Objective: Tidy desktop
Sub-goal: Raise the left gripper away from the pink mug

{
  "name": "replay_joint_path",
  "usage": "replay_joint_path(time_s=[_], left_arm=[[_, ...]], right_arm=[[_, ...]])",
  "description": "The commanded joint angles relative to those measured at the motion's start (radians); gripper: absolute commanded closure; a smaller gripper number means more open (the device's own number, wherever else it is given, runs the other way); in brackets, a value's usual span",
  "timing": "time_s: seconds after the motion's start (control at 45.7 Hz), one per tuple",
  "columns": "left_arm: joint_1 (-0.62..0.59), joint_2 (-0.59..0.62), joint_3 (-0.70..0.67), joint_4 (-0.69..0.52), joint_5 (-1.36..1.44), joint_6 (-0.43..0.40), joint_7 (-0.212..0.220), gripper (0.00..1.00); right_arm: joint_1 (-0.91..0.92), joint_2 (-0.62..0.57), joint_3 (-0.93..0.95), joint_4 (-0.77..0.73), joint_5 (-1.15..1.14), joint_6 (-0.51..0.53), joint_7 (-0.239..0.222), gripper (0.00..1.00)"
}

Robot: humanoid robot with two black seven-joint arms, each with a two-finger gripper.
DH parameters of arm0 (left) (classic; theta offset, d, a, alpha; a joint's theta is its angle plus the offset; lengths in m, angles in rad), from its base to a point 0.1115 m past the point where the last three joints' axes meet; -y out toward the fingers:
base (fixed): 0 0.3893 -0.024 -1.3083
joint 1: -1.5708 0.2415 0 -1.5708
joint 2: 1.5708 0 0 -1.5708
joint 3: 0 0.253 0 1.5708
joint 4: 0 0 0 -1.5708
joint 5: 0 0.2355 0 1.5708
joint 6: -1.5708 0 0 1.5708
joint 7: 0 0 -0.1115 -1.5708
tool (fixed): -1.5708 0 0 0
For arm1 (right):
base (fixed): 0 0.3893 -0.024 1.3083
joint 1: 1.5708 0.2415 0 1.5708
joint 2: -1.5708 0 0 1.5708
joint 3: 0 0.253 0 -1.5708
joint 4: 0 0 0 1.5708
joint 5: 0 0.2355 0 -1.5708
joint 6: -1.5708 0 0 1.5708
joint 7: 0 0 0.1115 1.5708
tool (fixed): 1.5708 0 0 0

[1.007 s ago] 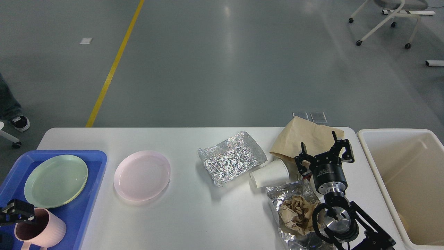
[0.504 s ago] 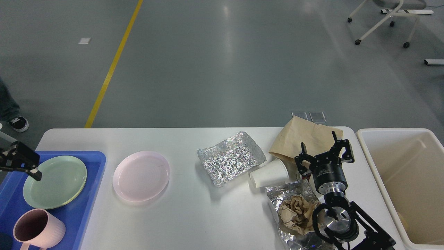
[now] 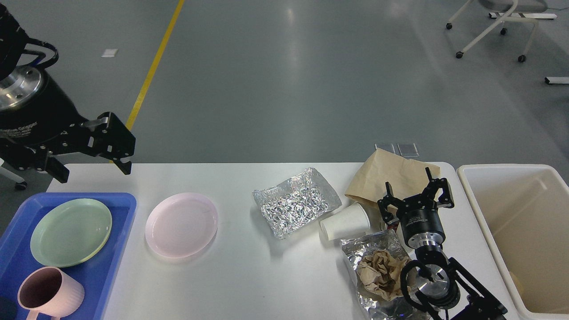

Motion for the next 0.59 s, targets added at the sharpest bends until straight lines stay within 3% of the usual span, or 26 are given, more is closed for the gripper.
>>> replay_joint_path(time_s=[0.0,0.285,0.569], left_arm=[[-0.118,-0.084,-0.022,-0.067,-0.066,-0.005,0.0,0.05],[-0.135,-0.143,-0.067,-0.064,-0.08,-0.009,-0.003,0.04],[0.032,-0.042,-0.065,-0.004,-0.08,0.047,-0.012,0.04]], right_arm=[[0.0,0.0,0.0,0.0,-0.001,0.0,-0.001,0.0],[0.0,0.0,0.0,0.0,0.0,0.0,0.001,0.0],[0.0,0.0,0.0,0.001,-0.001,0.0,0.001,0.0]])
